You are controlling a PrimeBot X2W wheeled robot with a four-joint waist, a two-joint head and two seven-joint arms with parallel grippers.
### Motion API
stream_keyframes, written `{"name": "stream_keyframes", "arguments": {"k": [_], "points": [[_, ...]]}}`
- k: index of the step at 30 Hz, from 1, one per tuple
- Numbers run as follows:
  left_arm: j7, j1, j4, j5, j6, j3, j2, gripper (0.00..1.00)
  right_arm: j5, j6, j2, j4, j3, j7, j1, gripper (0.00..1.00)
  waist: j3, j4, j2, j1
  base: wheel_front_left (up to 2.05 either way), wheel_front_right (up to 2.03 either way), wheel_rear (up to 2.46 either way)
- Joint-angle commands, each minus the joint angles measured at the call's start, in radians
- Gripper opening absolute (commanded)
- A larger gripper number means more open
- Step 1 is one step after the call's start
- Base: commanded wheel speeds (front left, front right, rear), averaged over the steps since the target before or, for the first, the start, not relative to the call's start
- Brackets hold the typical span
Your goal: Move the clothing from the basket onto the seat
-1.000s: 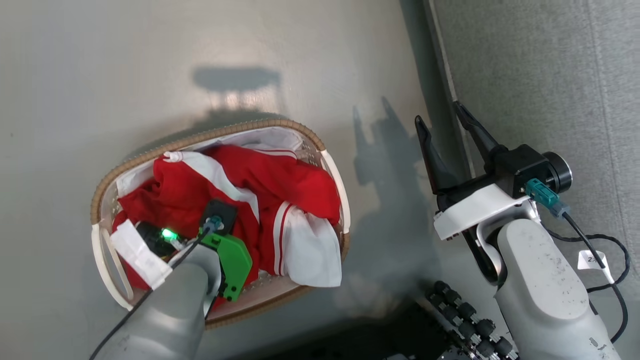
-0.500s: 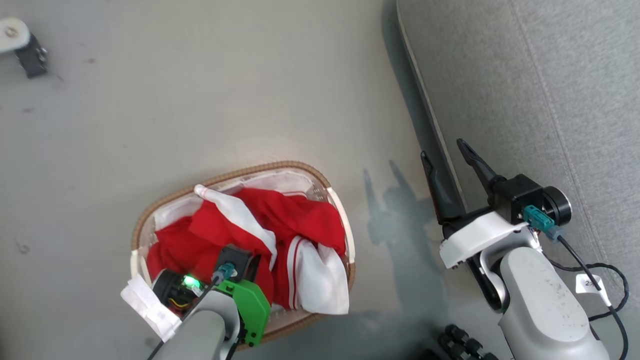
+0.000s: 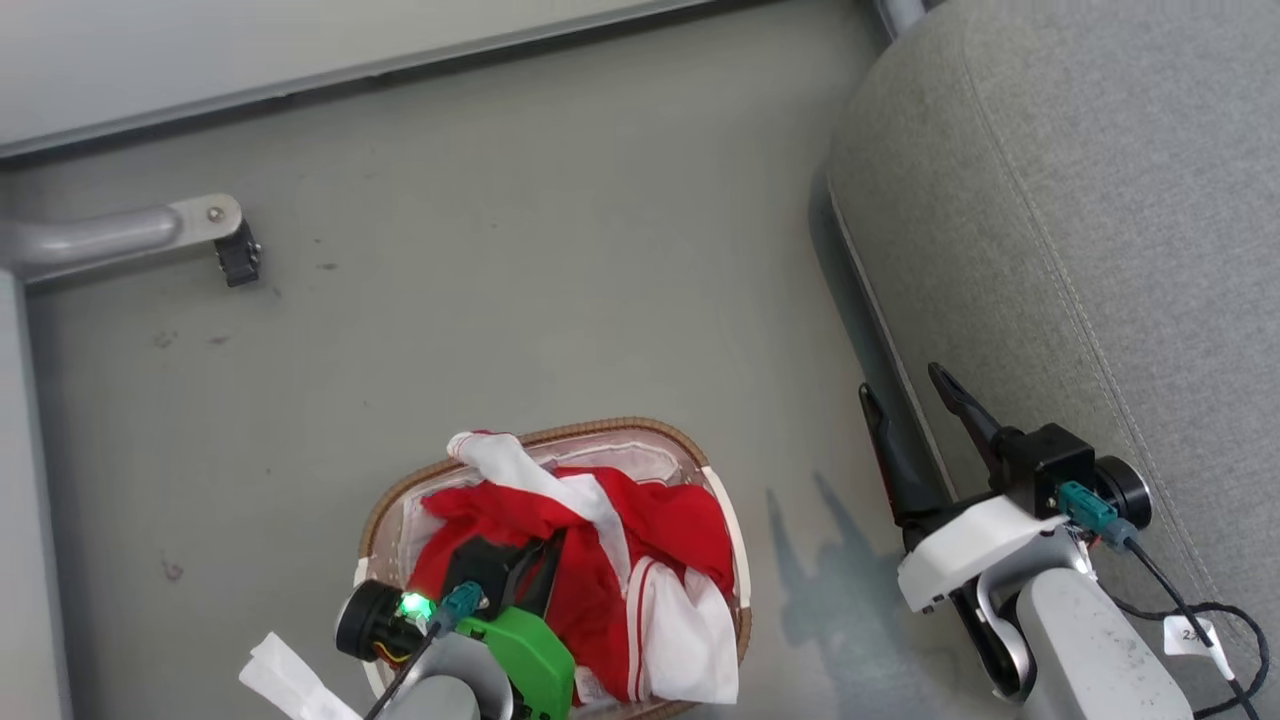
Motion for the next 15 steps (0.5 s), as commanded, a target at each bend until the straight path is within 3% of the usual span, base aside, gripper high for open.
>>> {"name": "stream_keyframes", "arguments": {"k": [1,15], "points": [[-0.004,0.031,-0.025,0.006,-0.004,0.014,0.003,0.0,0.011,-0.001,-0.009,-0.003,-0.001,-0.005,0.021,1.0,-0.095,0.057,-0.0001,0.0001,0.0,0.0,0.0],[-0.004,0.099,-0.337,0.026,-0.019,0.131,0.001,0.0,0.04,-0.001,-0.012,-0.009,0.047,-0.005,0.114,1.0,-0.237,0.078,-0.0001,0.0001,0.0,0.0,0.0]]}}
